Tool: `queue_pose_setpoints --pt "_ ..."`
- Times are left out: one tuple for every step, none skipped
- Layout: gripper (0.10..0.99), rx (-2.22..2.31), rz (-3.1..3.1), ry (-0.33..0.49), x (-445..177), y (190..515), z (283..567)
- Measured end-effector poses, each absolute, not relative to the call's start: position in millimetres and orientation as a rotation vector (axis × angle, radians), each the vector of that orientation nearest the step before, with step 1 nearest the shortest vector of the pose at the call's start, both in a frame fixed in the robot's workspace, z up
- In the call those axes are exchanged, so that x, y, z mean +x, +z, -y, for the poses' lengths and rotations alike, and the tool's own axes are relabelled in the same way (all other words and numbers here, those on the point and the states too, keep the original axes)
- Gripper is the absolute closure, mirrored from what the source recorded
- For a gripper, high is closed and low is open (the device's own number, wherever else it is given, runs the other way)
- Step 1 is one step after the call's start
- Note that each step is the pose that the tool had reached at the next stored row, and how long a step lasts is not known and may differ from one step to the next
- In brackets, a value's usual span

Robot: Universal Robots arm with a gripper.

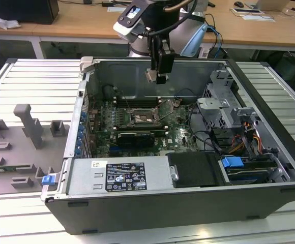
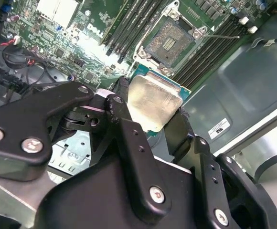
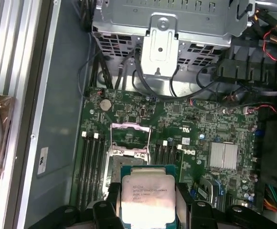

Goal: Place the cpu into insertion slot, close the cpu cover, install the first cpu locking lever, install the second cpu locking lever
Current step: 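Place the cpu into insertion slot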

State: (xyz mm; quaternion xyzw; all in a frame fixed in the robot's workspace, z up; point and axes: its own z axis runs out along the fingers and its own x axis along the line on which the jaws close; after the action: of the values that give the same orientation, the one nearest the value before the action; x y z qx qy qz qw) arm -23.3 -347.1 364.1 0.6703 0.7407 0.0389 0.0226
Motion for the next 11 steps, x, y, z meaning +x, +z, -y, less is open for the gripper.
queue_pose_setpoints --pt "0.545 2.087 -2.283 0.12 -23.3 363.9 347.1" --pt "0.545 2.097 -2.274 0.12 -23.3 363.8 347.1" --pt "0.545 2.102 -2.269 0.12 -23.3 363.8 347.1" --pt "0.545 2.116 -2.255 0.119 -23.3 363.6 347.1" --pt "0.545 2.123 -2.249 0.119 -23.3 363.5 347.1" --pt "0.545 2.129 -2.242 0.119 -23.3 363.5 347.1" --pt "0.545 2.139 -2.232 0.118 -23.3 363.3 347.1" --pt "0.545 2.15 -2.221 0.118 -23.3 363.2 347.1" --pt "0.545 2.159 -2.212 0.118 -23.3 363.1 347.1" --pt "0.545 2.169 -2.202 0.117 -23.3 363.0 347.1" --pt "0.545 2.176 -2.195 0.117 -23.3 362.9 347.1"
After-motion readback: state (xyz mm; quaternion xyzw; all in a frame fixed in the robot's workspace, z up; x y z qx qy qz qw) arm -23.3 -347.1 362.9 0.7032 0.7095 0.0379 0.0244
